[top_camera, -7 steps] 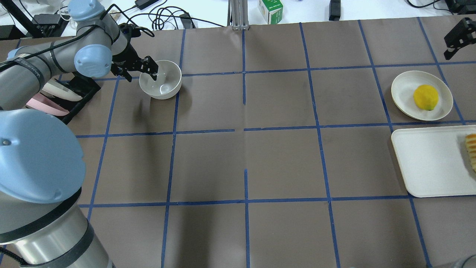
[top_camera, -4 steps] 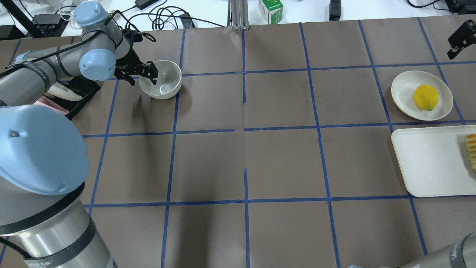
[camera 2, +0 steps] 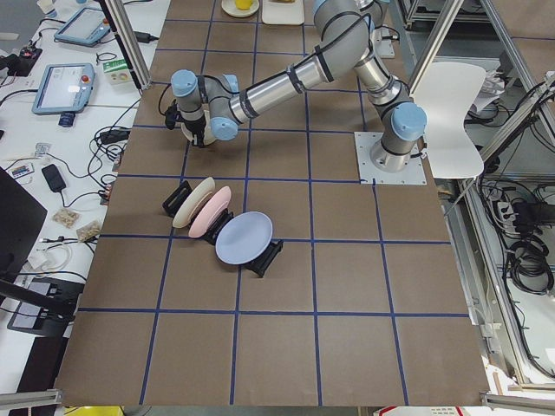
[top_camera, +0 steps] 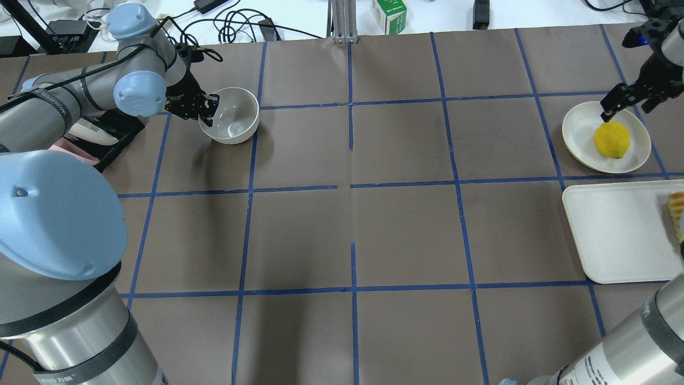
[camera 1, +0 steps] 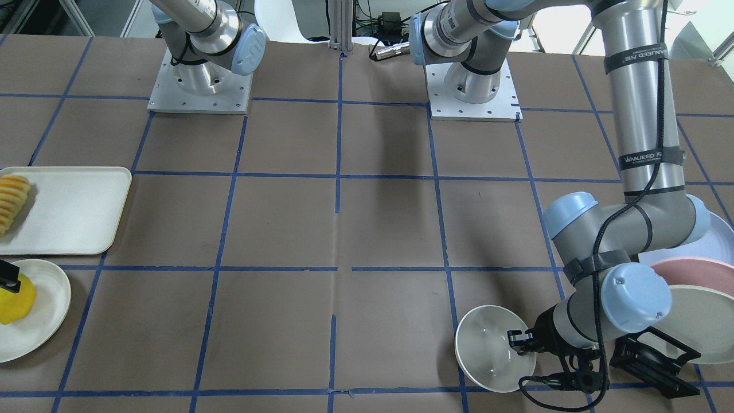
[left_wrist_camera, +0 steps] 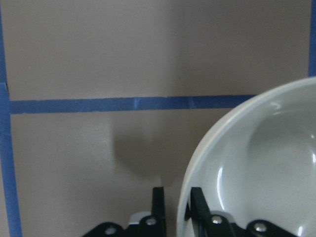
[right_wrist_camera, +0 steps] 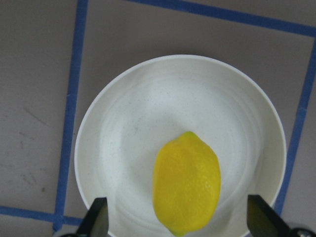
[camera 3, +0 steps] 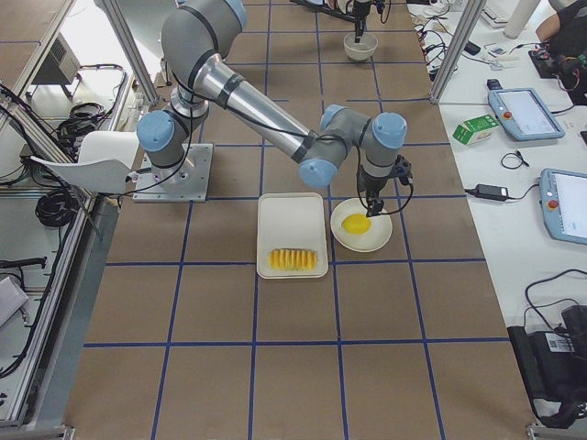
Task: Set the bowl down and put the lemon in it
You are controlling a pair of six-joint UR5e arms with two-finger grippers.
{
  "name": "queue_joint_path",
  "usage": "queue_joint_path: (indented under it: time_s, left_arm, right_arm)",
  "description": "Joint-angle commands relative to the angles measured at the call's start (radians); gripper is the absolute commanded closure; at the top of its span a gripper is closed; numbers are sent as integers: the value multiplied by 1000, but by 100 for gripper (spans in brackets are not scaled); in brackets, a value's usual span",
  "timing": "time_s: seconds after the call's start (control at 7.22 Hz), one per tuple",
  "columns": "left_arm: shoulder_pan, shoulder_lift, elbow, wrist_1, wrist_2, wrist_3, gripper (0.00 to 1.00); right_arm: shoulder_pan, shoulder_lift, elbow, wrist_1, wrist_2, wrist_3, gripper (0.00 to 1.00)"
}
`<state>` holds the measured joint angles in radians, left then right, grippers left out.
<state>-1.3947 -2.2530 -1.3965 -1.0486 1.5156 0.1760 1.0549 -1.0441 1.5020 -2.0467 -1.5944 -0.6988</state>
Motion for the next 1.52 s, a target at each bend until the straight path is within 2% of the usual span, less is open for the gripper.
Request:
queue_joint_path:
  time_s: [0.0,0.14,0.28,0.42,0.55,0.83,1.11,1.25,1.38]
  left_arm:
    - [-1,9,2,-5,-2,-21,100]
    - [0,21,10,-31,-5,-21,100]
    - [0,30,14,-57,-3,-21,100]
    - [0,36,8,-59,0,-21,100]
    - [0,39,7,-59,0,-24,100]
    - [-1,46,7,-68,0,-24,100]
    - [-26,93,7,-141,-38,-62,100]
    - [-76,134,-40,-171,-161,-100,100]
    - [-154,185,-129,-151,-187,-151,100]
  right_arm:
    - [-12,65,29,-73,-1,-43,0]
    - [-13,76,29,-88,-1,-70,0]
    - [-13,85,29,-89,2,-65,13]
    - [-13,87,29,-86,-1,-59,53]
    - [-13,85,29,-79,-2,-56,77]
    - [-18,63,8,-40,-9,-50,88]
    - [-26,-110,-12,137,-7,-13,91]
    - [-24,-205,-14,228,-7,4,91]
    - [-21,-291,-12,309,-6,40,91]
